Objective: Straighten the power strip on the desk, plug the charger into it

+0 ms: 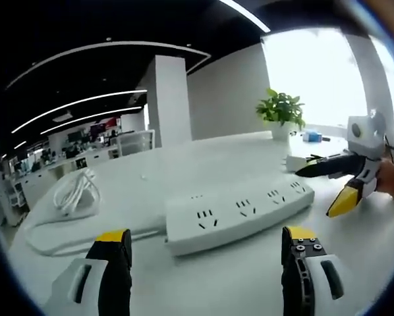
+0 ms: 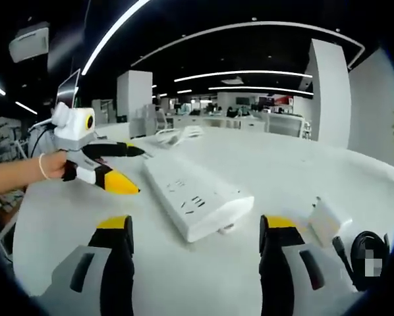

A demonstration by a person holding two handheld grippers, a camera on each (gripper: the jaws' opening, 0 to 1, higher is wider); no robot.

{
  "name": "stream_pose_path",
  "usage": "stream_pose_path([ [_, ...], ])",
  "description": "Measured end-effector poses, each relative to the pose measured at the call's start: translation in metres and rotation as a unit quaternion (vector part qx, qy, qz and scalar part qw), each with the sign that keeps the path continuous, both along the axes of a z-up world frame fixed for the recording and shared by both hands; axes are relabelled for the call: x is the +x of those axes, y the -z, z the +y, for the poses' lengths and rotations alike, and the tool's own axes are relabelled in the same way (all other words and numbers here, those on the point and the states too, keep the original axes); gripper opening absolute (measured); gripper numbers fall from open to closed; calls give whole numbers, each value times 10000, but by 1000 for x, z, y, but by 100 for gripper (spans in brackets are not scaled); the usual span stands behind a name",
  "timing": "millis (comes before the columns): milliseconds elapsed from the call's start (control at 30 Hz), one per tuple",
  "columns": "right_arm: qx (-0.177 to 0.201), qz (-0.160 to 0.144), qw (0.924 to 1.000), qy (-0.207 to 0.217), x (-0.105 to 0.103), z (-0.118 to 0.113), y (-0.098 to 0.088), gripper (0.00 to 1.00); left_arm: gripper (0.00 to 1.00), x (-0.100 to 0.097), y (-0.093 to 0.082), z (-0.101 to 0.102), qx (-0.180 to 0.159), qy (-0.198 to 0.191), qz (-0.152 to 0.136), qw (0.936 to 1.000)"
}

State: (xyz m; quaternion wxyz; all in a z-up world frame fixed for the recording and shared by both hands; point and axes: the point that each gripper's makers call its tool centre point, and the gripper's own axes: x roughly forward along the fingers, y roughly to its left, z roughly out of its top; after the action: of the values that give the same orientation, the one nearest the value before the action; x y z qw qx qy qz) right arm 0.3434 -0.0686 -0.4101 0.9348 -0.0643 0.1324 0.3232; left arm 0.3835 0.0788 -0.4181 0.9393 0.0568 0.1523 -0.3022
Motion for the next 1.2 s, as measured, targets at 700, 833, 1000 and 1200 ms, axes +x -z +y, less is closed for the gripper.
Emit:
stream_pose_path([
  [700,15,129,9999,17,6,7,4,68,79,-2,7,-9,-93,174,328,9993],
  [833,40,153,9999,42,7,6,4,66,76,-2,8,-9,-80,190,360,9991],
  [1000,36,206,9998,19,7,7,6,63,72,-1,8,-7,-36,177,370,9992],
  [1200,46,263,9996,20,8,9,7,61,67,5,7,-2,-22,131,371,9992],
])
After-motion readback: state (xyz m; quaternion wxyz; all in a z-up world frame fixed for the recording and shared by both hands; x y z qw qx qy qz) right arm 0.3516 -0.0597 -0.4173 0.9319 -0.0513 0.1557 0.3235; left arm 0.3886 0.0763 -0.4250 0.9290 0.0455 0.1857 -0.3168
